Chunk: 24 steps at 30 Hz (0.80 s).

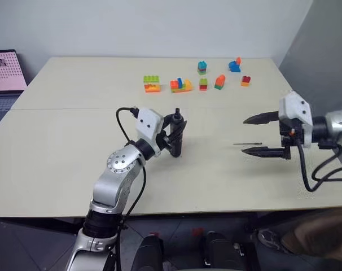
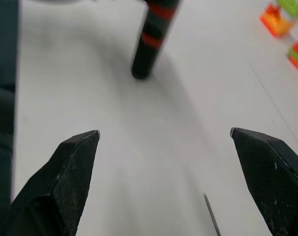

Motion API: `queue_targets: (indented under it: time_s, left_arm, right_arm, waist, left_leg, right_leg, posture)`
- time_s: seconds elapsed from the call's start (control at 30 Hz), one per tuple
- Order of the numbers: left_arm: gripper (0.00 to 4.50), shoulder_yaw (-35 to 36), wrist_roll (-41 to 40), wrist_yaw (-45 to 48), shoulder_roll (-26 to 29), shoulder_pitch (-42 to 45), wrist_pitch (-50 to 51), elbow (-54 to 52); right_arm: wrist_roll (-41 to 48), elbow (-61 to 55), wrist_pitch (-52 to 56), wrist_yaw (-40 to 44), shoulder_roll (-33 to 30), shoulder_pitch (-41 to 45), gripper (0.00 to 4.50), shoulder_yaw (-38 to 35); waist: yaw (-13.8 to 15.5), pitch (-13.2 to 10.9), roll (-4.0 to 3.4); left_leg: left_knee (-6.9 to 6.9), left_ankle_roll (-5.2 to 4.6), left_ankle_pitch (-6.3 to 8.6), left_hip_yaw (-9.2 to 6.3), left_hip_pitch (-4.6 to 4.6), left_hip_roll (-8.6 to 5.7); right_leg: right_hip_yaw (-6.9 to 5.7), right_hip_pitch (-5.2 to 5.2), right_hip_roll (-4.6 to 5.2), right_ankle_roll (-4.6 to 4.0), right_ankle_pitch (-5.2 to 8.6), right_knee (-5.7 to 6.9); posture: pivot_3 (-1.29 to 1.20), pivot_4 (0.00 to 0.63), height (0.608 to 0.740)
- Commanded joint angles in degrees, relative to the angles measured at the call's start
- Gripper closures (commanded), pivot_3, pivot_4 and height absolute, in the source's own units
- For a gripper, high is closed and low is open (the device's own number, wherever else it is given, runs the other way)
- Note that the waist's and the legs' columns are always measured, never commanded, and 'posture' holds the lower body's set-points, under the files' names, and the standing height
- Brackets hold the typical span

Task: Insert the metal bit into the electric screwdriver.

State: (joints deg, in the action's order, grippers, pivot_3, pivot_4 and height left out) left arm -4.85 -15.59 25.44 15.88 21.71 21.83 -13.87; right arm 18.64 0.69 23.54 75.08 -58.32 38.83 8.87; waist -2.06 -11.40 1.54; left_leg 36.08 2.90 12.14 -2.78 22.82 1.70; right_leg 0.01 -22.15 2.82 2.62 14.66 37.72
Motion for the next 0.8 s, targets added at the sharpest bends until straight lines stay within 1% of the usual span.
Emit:
queue_targets:
  time_s: [0.03,0.1,0.2,0.33,0.43,0.6,0.67,0.7,0.73,0.8]
  left_arm:
    - [2.86,2.2,2.9,-1.9,2.2,-1.5,-0.6,1.0]
    - [2.86,2.4,3.4,-1.8,3.1,-1.9,-1.1,0.9]
    - [2.86,2.7,3.7,-1.8,4.2,-2.6,-1.7,0.6]
    - [2.86,2.7,3.9,-1.9,5.4,-4.4,-2.2,-0.8]
    - [2.86,2.3,4.2,-2.3,5.7,-5.5,-2.5,-1.7]
    - [2.86,2.0,4.6,-3.1,5.8,-6.1,-3.2,-2.1]
    - [2.86,2.2,4.6,-3.1,5.7,-6.2,-3.2,-2.1]
    - [2.86,2.2,4.6,-3.1,5.7,-6.3,-3.2,-2.2]
    - [2.86,2.3,4.7,-3.1,5.7,-6.3,-3.2,-2.2]
    - [2.86,2.5,4.6,-3.1,5.7,-6.4,-3.4,-2.1]
  right_arm:
    - [-9.4,12.2,-8.4,4.9,1.2,6.4,0.0,6.3]
    - [-15.0,22.0,-13.4,7.1,4.2,11.6,0.0,10.9]
    - [-21.1,35.4,-19.6,8.7,8.7,17.9,0.0,15.4]
    - [-28.8,52.4,-27.1,6.3,15.1,24.8,0.0,19.7]
    - [-32.9,61.8,-29.8,3.5,18.9,28.5,0.0,21.1]
    - [-36.8,70.8,-30.0,-0.7,23.7,32.5,0.0,21.0]
    - [-37.7,72.5,-29.3,-1.3,24.7,33.2,0.38,20.5]
    - [-37.9,73.1,-28.9,-1.2,25.0,33.5,0.48,20.4]
    - [-38.3,73.5,-28.7,-1.1,25.3,33.6,0.78,20.3]
    - [-38.8,74.1,-28.2,-0.7,25.6,33.7,1.2,20.1]
  waist:
    - [0.0,0.0,0.0]
    - [-0.4,0.0,0.0]
    - [-1.0,0.0,-0.02]
    - [-1.5,0.0,-0.01]
    - [-1.5,0.0,-0.02]
    - [-1.5,0.0,-0.02]
    - [-1.5,0.0,-0.03]
    - [-1.6,0.0,-0.03]
    - [-1.6,0.0,-0.03]
    - [-1.6,0.0,-0.03]
  left_leg:
    - [0.0,0.0,0.0,0.01,0.01,0.0]
    - [-0.01,0.0,0.0,0.05,0.0,0.0]
    - [-0.02,0.0,0.0,0.16,-0.1,0.02]
    - [-0.09,0.0,0.0,0.26,-0.19,0.07]
    - [-0.11,0.0,0.0,0.32,-0.22,0.08]
    - [-0.11,0.0,0.0,0.44,-0.3,0.08]
    - [-0.11,0.0,0.0,0.45,-0.33,0.08]
    - [-0.1,0.0,0.0,0.46,-0.36,0.08]
    - [-0.1,0.0,0.0,0.47,-0.37,0.08]
    - [-0.1,0.0,0.0,0.47,-0.38,0.08]
  right_leg:
    - [0.02,-0.02,0.0,-0.01,0.0,0.0]
    - [0.14,-0.06,-0.04,0.01,-0.02,0.02]
    - [0.39,-0.09,-0.16,0.22,-0.18,0.05]
    - [0.57,-0.13,-0.25,0.22,-0.22,0.07]
    - [0.65,-0.15,-0.27,0.22,-0.22,0.11]
    - [0.78,-0.15,-0.27,0.22,-0.24,0.2]
    - [0.79,-0.15,-0.27,0.22,-0.24,0.25]
    - [0.81,-0.15,-0.28,0.21,-0.24,0.25]
    - [0.82,-0.14,-0.28,0.2,-0.25,0.26]
    - [0.82,-0.14,-0.29,0.19,-0.26,0.26]
  posture:
    - [0.0,0.15,0.74]
    - [0.0,0.15,0.74]
    - [0.0,0.15,0.74]
    - [0.0,0.15,0.74]
    - [0.0,0.15,0.74]
    - [0.0,0.15,0.74]
    - [0.0,0.15,0.74]
    - [0.0,0.15,0.74]
    - [0.0,0.15,0.74]
    - [0.0,0.15,0.74]
